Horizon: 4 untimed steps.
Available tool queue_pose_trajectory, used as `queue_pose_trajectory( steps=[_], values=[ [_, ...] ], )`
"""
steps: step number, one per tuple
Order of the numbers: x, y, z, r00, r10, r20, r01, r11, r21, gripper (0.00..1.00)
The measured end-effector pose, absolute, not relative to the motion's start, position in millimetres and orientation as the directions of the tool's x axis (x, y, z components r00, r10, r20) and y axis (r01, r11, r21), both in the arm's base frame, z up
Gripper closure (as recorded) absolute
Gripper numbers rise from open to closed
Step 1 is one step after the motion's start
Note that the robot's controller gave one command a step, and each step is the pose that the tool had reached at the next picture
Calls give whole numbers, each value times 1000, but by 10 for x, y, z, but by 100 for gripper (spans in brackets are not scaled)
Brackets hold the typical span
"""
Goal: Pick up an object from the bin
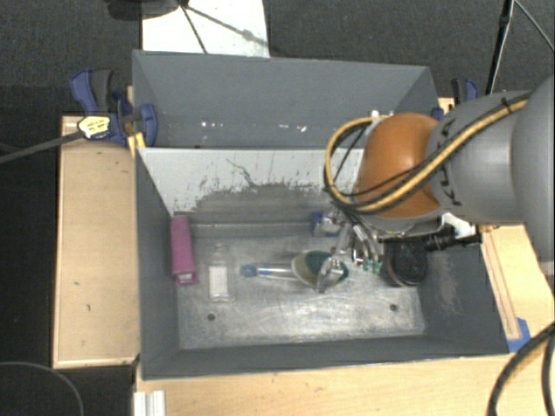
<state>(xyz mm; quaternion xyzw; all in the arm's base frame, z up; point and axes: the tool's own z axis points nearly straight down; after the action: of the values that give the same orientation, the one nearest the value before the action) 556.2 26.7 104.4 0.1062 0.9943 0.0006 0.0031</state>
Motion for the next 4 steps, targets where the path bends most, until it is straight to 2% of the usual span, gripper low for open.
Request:
queue_pose_trajectory(
  steps=[1, 2, 3, 4],
  values=[
    [5613, 203, 733, -983, 186, -4, 186, 983, 2, 0],
    [5621, 207, 749, -982, 187, -2, 187, 982, 2, 0],
    [5644, 204, 767, -982, 188, -8, 188, 982, 3, 100],
    [5656, 204, 901, -982, 189, -7, 189, 982, 2, 100]
  ],
)
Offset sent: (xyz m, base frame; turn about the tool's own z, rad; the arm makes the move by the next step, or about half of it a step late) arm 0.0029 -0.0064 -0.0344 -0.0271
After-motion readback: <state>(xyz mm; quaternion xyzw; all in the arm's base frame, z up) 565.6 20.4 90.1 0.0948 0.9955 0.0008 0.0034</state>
